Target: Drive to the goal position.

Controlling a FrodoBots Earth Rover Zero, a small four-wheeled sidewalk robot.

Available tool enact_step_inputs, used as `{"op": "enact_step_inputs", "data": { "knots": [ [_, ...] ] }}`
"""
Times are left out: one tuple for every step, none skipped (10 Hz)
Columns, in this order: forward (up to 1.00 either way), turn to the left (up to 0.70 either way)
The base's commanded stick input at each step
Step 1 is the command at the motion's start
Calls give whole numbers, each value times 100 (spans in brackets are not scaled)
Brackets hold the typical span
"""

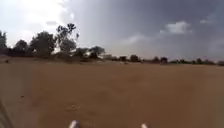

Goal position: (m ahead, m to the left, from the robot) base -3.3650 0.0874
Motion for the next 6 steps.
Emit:
{"op": "enact_step_inputs", "data": {
  "knots": [
    [100, 0],
    [100, 0],
    [100, 0],
    [100, 0],
    [100, 0],
    [100, 0]
  ]
}}
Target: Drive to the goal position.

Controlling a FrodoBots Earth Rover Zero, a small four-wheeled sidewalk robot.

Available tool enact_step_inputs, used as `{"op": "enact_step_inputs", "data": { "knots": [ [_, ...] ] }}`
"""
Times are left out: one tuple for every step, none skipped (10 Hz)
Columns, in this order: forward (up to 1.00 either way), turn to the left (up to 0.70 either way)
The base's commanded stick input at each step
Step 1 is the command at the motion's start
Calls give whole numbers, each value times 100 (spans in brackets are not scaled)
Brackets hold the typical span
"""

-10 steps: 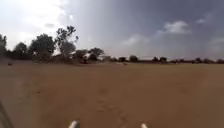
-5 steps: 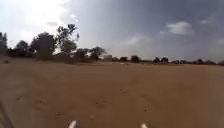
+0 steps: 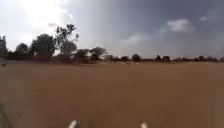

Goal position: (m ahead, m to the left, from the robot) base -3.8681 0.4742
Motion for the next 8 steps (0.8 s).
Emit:
{"op": "enact_step_inputs", "data": {
  "knots": [
    [100, 0],
    [100, 0],
    [100, 0],
    [100, 0],
    [100, 0],
    [100, 0],
    [100, 0],
    [100, 0]
  ]
}}
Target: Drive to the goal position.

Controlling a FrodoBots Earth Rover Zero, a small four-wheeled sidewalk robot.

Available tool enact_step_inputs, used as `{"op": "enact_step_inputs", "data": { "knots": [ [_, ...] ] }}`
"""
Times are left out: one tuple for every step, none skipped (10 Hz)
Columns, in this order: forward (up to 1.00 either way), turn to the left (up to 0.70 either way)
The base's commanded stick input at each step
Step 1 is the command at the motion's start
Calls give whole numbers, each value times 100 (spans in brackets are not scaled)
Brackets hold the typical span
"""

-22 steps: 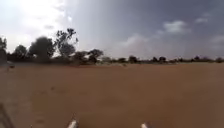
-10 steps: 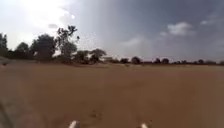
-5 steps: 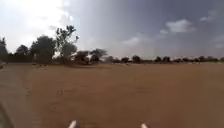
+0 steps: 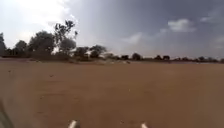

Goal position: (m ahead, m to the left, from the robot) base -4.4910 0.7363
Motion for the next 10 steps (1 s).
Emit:
{"op": "enact_step_inputs", "data": {
  "knots": [
    [100, 0],
    [100, 0],
    [100, 0],
    [100, 0],
    [100, 0],
    [100, 0],
    [100, 0],
    [100, 0],
    [100, 0],
    [100, 0]
  ]
}}
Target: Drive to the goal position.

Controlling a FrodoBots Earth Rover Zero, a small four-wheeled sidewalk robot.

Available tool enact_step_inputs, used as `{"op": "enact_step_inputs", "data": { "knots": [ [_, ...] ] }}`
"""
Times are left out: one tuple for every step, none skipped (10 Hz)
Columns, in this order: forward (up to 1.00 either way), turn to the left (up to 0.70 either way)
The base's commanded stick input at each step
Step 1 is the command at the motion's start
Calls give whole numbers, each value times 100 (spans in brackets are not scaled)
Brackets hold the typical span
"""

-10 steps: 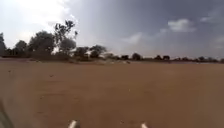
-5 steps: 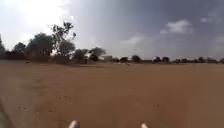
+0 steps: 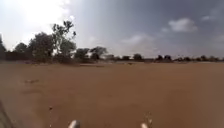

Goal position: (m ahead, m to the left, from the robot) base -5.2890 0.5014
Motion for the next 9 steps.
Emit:
{"op": "enact_step_inputs", "data": {
  "knots": [
    [100, 0],
    [100, 0],
    [100, 0],
    [100, 0],
    [100, 0],
    [100, 0],
    [100, 0],
    [100, 0],
    [100, 0]
  ]
}}
